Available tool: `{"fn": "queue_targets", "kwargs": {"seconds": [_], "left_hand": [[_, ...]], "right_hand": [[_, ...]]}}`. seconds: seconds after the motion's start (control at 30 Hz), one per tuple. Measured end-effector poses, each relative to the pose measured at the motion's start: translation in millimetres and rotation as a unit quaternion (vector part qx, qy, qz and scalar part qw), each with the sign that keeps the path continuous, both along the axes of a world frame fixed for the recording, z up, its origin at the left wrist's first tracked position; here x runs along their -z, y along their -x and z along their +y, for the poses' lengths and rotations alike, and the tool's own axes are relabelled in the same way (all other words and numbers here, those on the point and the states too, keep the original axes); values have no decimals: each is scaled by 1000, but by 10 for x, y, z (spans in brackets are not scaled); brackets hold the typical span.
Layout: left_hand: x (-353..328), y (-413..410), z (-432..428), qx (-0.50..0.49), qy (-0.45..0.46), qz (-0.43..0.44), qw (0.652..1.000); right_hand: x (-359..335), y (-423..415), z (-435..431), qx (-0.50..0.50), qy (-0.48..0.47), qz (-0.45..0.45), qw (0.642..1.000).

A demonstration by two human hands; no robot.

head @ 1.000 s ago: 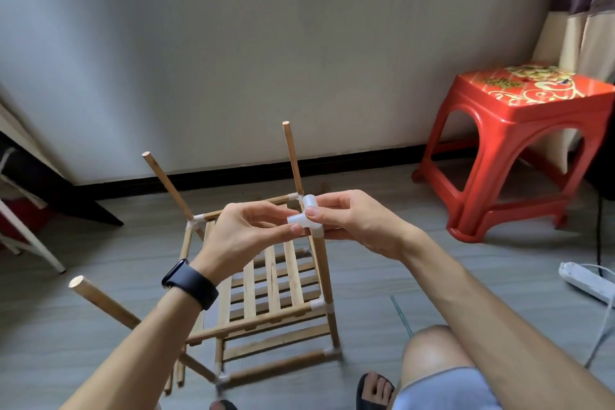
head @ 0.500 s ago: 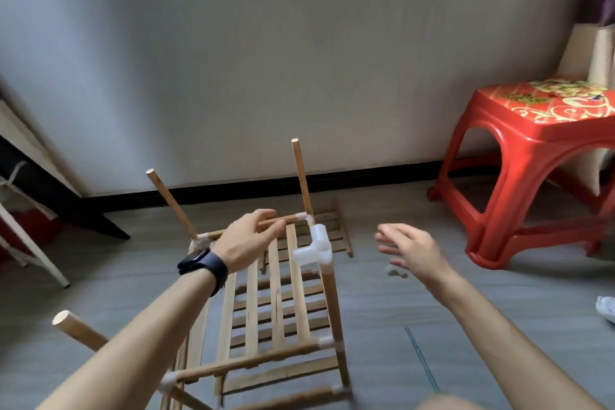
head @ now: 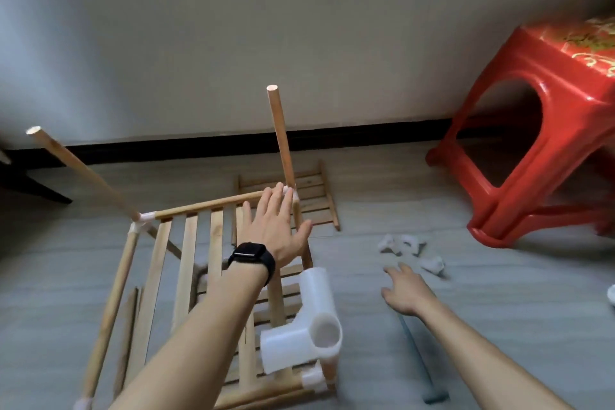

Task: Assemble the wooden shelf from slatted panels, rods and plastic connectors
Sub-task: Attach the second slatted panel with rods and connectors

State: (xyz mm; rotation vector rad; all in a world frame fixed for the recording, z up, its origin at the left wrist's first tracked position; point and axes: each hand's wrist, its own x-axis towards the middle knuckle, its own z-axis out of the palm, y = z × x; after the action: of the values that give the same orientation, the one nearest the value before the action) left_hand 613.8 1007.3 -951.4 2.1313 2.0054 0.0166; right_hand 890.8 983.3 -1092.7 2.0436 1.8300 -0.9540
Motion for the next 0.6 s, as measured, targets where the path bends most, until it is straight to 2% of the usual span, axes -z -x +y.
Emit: {"fn": "queue_targets", "kwargs": {"seconds": [0.17, 0.33, 0.5, 0.6], "left_hand": [[385, -69, -260, -45, 37, -81, 995], [433, -77, -154, -57, 10, -79, 995], [466, -61, -223, -53, -6, -88, 995], [468, -54, -221, -53, -5, -84, 995]], "right_hand": [[147, 43, 586, -9, 0, -38, 999], [266, 46, 961, 12, 16, -63, 998], [586, 39, 981, 19, 41, -71, 996], [734, 62, 829, 24, -3, -66, 998]]}}
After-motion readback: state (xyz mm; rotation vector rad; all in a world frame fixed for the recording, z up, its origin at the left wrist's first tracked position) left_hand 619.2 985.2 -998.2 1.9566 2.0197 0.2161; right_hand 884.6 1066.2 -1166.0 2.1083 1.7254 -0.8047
